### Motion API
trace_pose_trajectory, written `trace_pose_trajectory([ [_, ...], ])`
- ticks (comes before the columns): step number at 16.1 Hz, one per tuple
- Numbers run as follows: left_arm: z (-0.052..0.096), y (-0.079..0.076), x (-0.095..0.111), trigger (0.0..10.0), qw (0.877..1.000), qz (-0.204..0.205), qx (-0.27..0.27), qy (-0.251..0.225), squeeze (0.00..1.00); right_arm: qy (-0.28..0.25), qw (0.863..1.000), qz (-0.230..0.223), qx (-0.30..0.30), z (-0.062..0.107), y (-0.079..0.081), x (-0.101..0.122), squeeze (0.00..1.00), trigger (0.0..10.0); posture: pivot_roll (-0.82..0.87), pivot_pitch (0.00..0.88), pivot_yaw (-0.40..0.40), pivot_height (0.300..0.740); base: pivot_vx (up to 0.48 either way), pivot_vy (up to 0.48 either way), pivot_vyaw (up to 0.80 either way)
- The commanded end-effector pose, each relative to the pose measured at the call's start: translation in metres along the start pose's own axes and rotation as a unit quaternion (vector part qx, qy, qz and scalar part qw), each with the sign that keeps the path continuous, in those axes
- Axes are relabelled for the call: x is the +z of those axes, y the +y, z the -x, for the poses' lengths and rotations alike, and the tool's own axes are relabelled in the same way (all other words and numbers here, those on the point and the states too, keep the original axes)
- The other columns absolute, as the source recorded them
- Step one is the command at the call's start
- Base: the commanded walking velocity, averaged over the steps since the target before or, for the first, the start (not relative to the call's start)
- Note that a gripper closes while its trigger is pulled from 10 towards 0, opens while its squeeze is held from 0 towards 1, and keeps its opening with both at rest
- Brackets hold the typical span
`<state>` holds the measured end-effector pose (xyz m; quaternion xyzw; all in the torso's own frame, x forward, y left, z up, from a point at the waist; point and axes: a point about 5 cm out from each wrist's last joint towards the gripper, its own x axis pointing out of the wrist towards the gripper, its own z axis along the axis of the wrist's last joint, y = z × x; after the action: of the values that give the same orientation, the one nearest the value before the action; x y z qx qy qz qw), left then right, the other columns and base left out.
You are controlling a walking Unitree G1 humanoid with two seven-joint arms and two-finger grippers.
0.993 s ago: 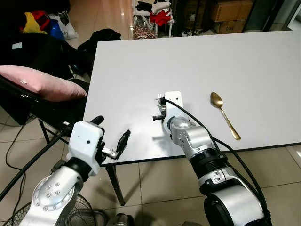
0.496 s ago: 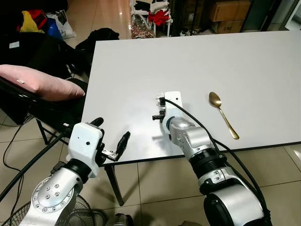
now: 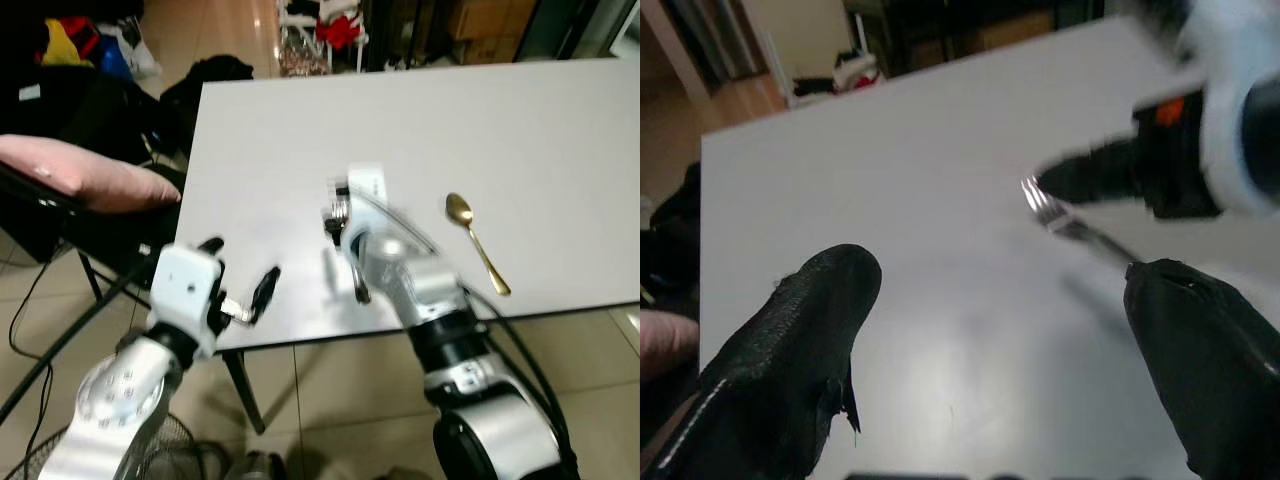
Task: Setting the table
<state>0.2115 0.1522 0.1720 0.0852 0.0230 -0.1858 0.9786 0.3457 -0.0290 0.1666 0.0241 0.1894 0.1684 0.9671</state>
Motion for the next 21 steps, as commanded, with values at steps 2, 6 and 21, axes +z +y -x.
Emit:
trace_pose_trajectory([
  [2, -0.01, 0.005, -0.002, 10.0, 1.0, 0.014, 0.022, 0.001, 0.0, -0.022, 0.999, -0.027, 0.027, 0.02, 0.0, 0.008, 1.0, 10.0, -0.06, 0.039, 0.066, 0.74, 0.0, 0.0, 0.0],
  [6, -0.04, -0.001, -0.02, 10.0, 0.998, 0.043, 0.031, 0.047, 0.0, -0.052, 0.998, 0.038, -0.014, 0.045, -0.048, 0.006, 1.0, 10.0, -0.08, 0.036, 0.08, 0.74, 0.0, 0.0, 0.0],
  [21, -0.094, -0.028, -0.003, 10.0, 0.995, 0.1, 0.02, 0.008, 0.95, -0.082, 0.989, 0.11, -0.058, 0.115, -0.103, -0.03, 0.0, 10.0, -0.15, 0.055, 0.13, 0.74, 0.0, 0.0, 0.0],
])
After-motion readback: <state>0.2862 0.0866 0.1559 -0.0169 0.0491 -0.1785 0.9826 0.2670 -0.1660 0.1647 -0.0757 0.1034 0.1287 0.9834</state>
